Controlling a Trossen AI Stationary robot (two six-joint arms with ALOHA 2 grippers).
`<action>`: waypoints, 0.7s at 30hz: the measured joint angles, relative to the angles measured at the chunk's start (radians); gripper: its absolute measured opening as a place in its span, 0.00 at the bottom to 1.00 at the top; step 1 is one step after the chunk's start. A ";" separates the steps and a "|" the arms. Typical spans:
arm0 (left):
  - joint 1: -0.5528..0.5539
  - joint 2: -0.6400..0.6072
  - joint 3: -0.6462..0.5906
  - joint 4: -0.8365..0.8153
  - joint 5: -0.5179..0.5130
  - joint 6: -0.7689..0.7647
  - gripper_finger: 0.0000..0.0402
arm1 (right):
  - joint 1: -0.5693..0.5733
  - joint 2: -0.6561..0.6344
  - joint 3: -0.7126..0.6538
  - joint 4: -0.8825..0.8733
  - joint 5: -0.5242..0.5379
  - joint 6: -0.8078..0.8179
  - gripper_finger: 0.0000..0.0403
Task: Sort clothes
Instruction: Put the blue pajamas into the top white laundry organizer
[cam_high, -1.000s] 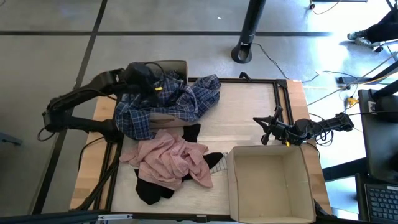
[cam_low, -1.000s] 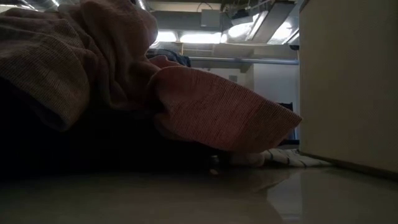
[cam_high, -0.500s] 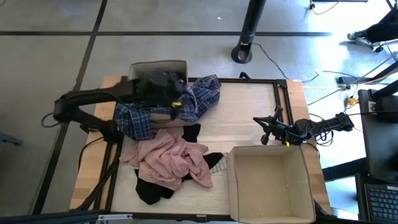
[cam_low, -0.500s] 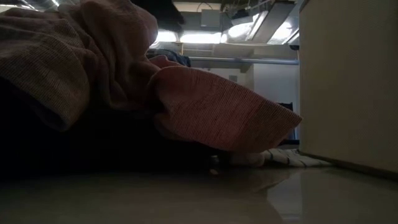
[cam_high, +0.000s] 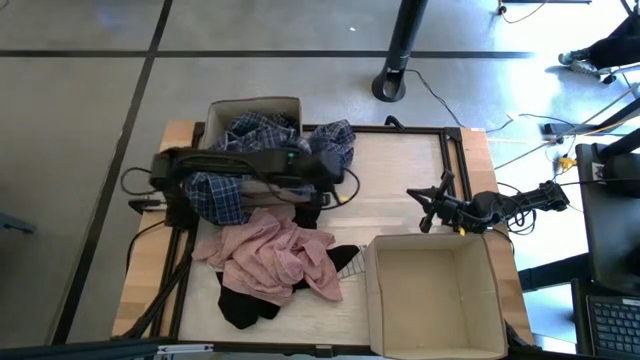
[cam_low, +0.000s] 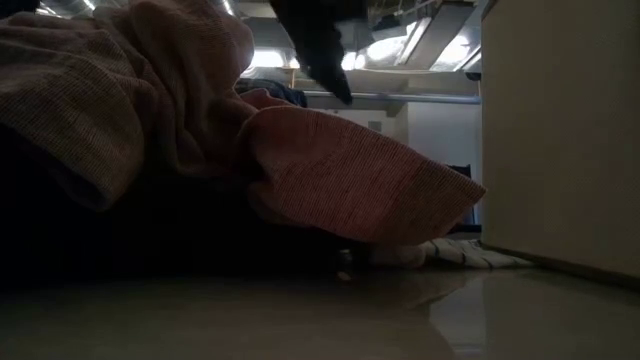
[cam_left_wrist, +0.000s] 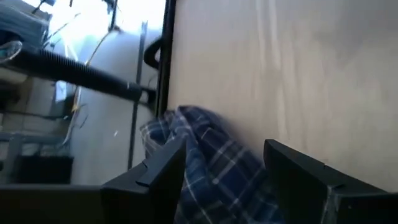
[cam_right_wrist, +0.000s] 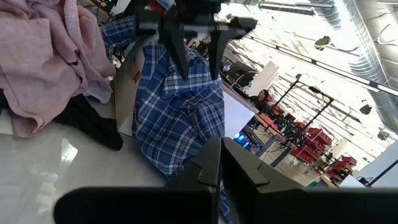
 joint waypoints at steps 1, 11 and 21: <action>0.004 0.027 0.013 -0.014 -0.003 0.002 0.51 | 0.000 0.000 0.000 -0.006 0.000 0.000 0.04; 0.100 0.190 0.026 -0.057 -0.005 -0.025 0.51 | 0.000 0.000 0.000 -0.024 0.000 0.001 0.04; 0.141 0.289 0.026 -0.068 -0.004 0.004 0.44 | 0.000 0.000 0.000 -0.025 -0.051 0.019 0.04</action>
